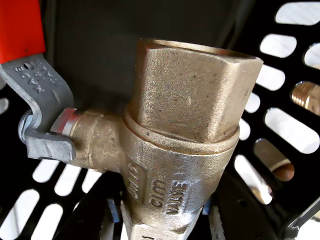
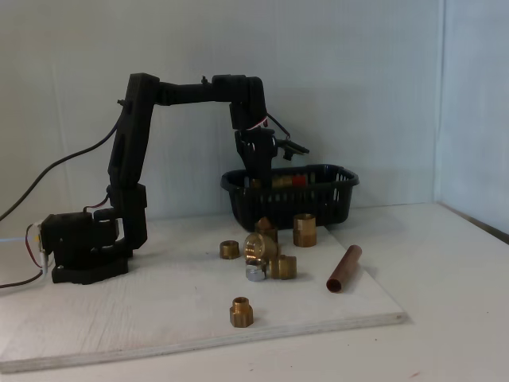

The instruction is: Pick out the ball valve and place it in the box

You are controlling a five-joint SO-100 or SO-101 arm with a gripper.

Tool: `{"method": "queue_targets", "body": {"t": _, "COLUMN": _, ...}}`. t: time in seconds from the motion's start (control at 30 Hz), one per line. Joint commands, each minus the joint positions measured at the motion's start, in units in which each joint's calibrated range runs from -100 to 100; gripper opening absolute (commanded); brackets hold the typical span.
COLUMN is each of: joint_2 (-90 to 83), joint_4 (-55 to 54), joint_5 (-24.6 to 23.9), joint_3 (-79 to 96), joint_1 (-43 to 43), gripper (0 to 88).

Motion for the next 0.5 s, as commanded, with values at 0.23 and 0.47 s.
{"method": "queue_targets", "body": {"t": 0.23, "joint_2": -1.5, "joint_4": -1.4, "joint_5": -2.7, "joint_3": -1.1, "joint_1": 1.8, "gripper": 3.4}}
{"method": "queue_targets", "body": {"t": 0.47, "joint_2": -1.4, "joint_4": -4.5, "joint_5": -2.7, "joint_3": 1.7, "joint_1": 2.1, "gripper": 3.5}}
